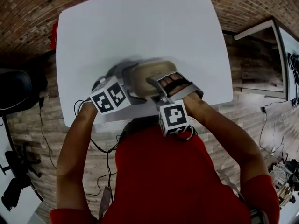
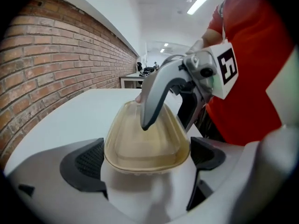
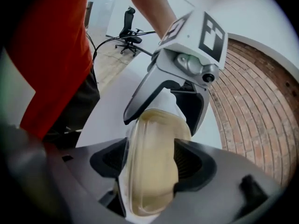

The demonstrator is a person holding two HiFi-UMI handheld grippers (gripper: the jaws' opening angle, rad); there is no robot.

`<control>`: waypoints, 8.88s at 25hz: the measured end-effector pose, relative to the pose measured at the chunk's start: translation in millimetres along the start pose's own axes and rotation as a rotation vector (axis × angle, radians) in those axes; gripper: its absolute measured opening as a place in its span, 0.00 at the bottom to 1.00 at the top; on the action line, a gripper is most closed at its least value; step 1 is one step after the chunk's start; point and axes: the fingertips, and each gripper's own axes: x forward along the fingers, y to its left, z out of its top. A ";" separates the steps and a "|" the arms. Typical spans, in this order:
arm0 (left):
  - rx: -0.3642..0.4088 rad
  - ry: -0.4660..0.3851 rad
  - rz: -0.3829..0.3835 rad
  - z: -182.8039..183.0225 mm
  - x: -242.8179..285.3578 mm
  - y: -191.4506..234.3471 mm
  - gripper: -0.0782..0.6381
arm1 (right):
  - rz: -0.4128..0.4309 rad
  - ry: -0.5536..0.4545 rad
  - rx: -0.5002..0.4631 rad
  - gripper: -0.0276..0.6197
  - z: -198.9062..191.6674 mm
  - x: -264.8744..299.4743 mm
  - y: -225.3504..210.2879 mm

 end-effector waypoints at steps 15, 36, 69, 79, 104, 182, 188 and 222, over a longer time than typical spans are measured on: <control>0.031 -0.025 0.125 -22.7 -1.8 8.8 0.87 | 0.124 -0.100 0.188 0.49 15.9 -1.2 -4.7; -0.005 -0.088 0.104 -27.4 -7.5 6.2 0.87 | 0.281 -0.167 0.290 0.44 41.9 -13.3 -16.0; -0.018 -0.032 0.195 -32.0 -5.3 8.9 0.86 | 0.356 -0.158 0.427 0.41 46.7 -9.3 -20.1; -0.041 -0.040 0.180 -34.1 -5.6 5.4 0.83 | 0.223 -0.121 0.301 0.18 35.9 -33.1 -62.7; -0.548 -0.372 0.215 -10.7 -52.8 18.6 0.83 | -0.231 -0.090 -0.047 0.11 46.3 -18.3 -60.6; -0.253 -0.723 0.635 162.5 -147.3 9.6 0.13 | -0.490 -0.931 1.000 0.09 -8.5 -201.1 -133.0; -0.289 -0.715 0.588 156.5 -139.2 -1.5 0.13 | -0.469 -0.898 0.948 0.09 6.1 -196.2 -121.5; -0.315 -0.714 0.578 149.2 -134.7 -10.4 0.13 | -0.415 -0.876 0.936 0.09 14.1 -187.8 -109.1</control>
